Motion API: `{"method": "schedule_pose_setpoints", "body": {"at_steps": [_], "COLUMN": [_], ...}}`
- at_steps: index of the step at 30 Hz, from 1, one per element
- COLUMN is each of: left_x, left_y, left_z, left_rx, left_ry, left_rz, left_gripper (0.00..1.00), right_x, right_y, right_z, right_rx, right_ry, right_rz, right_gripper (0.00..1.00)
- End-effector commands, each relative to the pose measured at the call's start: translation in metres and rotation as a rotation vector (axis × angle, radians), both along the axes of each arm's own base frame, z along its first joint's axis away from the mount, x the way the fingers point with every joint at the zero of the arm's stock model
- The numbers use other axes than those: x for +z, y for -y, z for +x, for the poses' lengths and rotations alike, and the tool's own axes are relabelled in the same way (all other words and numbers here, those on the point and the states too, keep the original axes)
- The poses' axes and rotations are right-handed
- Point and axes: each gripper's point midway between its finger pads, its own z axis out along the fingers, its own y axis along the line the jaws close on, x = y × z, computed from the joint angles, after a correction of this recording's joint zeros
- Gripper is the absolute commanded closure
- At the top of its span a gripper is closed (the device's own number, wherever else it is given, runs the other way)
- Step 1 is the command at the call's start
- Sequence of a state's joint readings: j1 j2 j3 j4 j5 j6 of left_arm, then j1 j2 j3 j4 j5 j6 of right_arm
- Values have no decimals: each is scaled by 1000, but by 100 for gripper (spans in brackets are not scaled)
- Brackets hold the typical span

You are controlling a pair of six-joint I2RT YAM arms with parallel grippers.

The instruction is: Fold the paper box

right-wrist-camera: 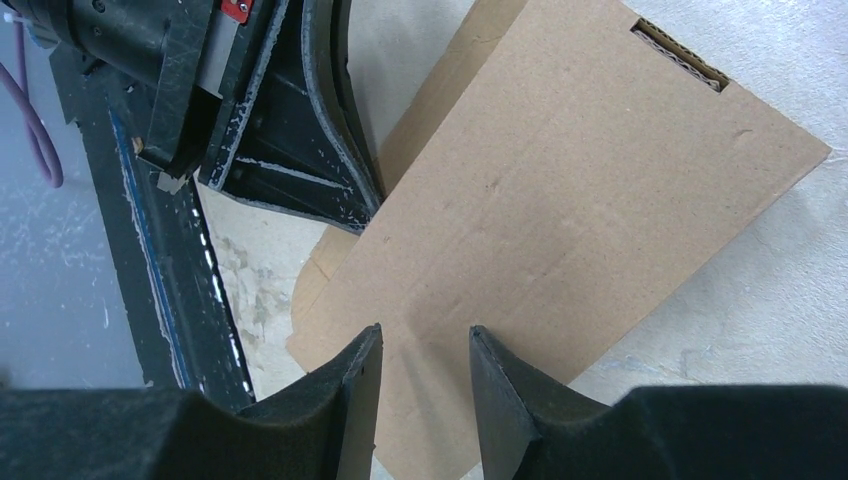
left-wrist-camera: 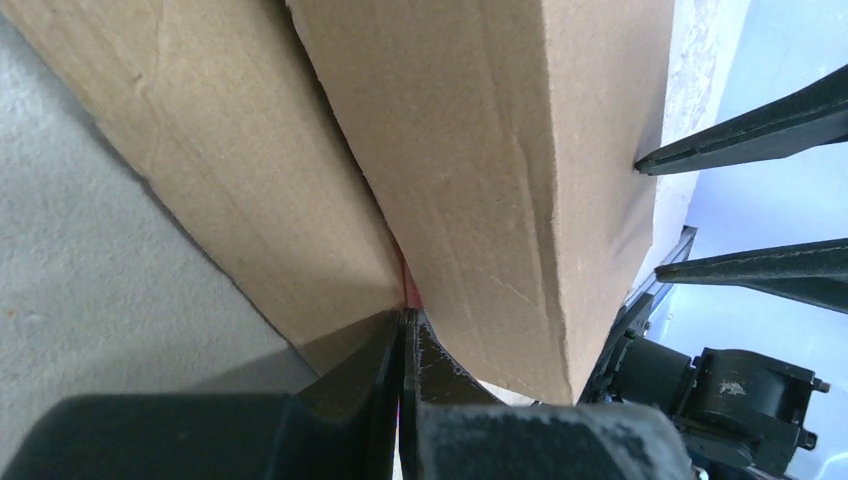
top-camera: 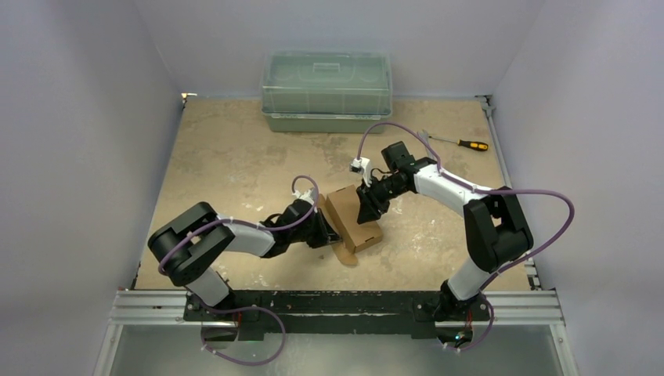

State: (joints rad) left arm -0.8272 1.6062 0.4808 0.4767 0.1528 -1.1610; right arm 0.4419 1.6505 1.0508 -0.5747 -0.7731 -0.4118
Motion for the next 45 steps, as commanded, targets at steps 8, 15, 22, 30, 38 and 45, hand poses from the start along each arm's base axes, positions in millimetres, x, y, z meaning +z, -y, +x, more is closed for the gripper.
{"method": "schedule_pose_setpoints", "body": {"at_steps": [8, 15, 22, 30, 38, 45], "left_x": [25, 17, 11, -4, 4, 11], "left_y": [-22, -15, 7, 20, 36, 2], "left_z": [-2, -8, -9, -8, -6, -8], "left_rx": [43, 29, 5, 26, 9, 2], "left_ry": [41, -13, -32, -69, -54, 1], "left_rz": [63, 55, 111, 107, 32, 150], "left_gripper": [100, 100, 100, 100, 100, 100], "right_x": [2, 1, 0, -3, -5, -13], "right_y": [-2, -2, -1, -2, -1, 6], "right_z": [8, 9, 9, 8, 7, 14], "right_rx": [-13, -17, -21, -21, -22, -53], "right_ry": [8, 7, 4, -7, -13, 12], "right_rz": [-7, -9, -13, -17, -25, -78], "right_gripper": [59, 60, 60, 60, 60, 61]}}
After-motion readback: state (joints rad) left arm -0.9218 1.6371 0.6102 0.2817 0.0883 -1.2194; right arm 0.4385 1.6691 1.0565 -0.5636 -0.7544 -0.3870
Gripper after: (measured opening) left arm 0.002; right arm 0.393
